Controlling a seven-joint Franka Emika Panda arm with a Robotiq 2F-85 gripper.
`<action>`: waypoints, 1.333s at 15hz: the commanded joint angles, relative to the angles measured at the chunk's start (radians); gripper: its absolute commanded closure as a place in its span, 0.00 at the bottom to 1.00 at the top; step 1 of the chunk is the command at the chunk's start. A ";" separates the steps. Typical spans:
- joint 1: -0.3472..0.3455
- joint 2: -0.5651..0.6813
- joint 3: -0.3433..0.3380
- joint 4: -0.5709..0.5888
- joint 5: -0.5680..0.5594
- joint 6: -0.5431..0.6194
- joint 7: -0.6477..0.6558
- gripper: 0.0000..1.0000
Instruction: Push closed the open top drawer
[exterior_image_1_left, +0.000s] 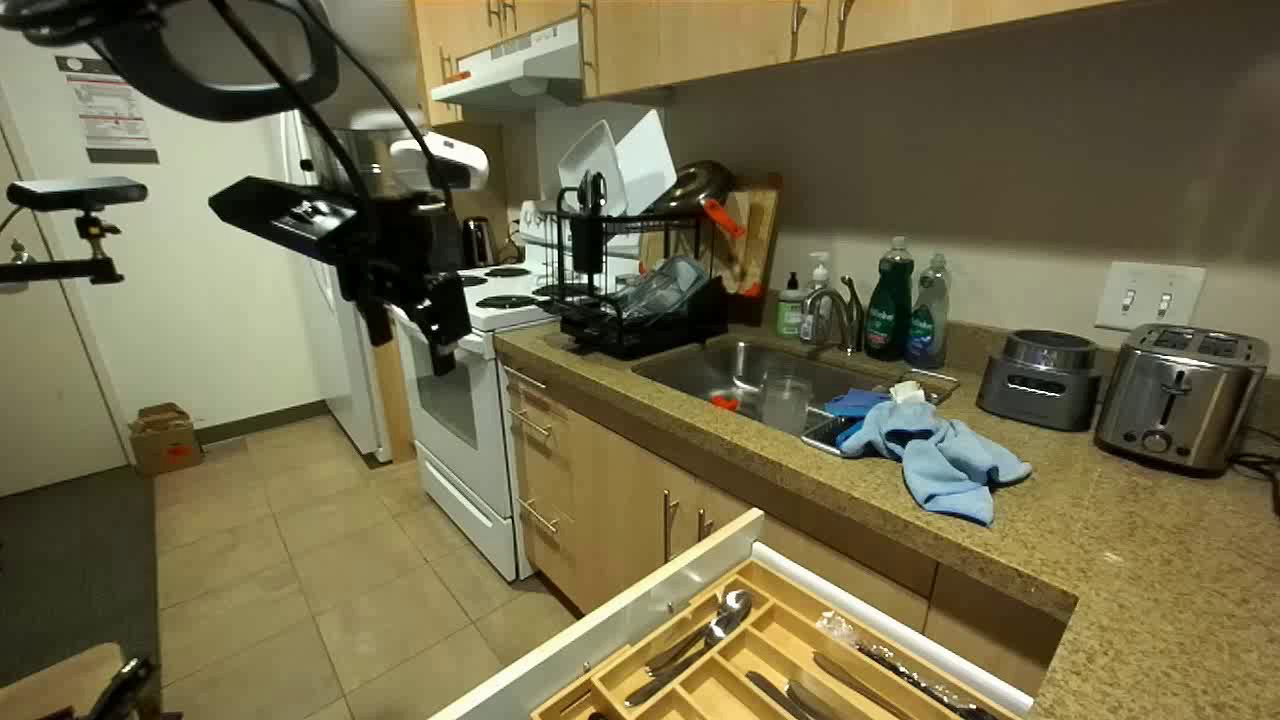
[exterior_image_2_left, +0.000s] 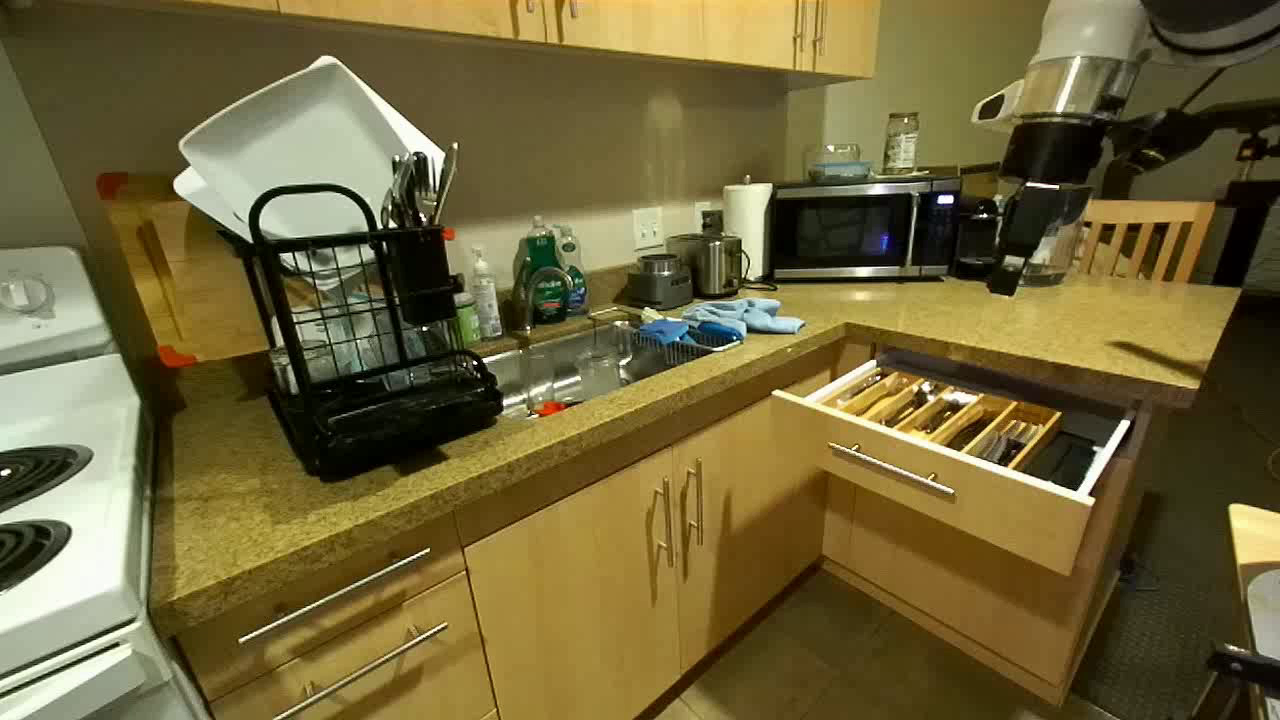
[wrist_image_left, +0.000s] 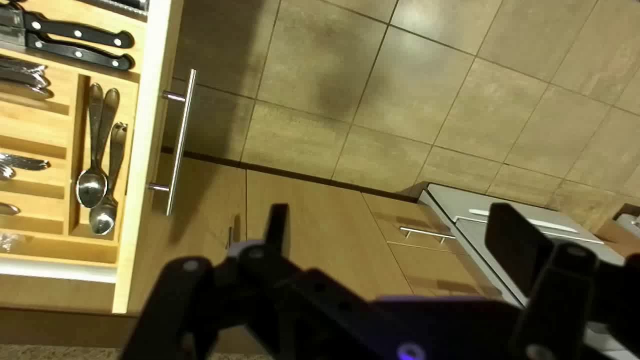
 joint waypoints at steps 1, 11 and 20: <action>-0.020 0.002 0.018 0.002 0.011 -0.004 -0.009 0.00; -0.024 0.013 0.026 -0.004 -0.001 0.013 -0.002 0.00; -0.012 0.233 0.078 0.032 0.020 0.153 0.047 0.00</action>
